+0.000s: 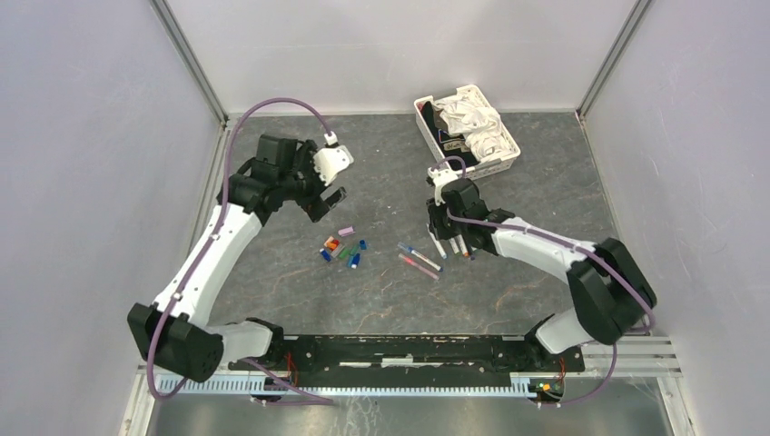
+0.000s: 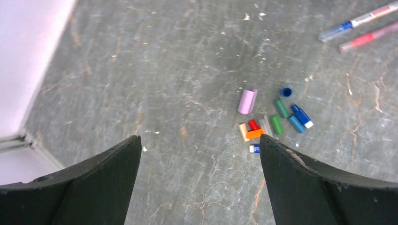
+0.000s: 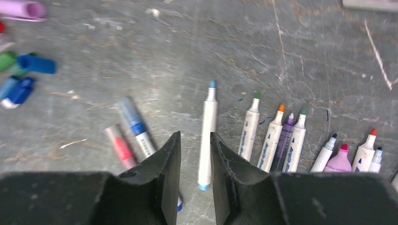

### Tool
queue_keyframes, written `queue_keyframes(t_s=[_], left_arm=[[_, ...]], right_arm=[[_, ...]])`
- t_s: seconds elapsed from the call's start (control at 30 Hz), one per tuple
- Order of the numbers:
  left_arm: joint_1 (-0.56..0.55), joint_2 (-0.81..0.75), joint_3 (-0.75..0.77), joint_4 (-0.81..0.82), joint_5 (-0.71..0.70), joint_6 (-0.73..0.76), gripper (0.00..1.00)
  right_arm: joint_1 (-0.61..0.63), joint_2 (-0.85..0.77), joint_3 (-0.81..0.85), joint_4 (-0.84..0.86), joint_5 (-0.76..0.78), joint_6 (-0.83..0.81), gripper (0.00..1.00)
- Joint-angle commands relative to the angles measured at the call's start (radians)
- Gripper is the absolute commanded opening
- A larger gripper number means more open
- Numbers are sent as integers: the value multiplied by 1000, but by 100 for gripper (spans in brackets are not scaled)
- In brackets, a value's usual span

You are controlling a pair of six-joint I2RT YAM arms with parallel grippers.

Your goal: Open the pen caps

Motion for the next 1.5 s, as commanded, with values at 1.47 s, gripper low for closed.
queue_keyframes(t_s=[1.47], left_arm=[[11,-99,-21,-168,110,-15,100]], right_arm=[[276,-20,-51,-14,-17,-109,34]])
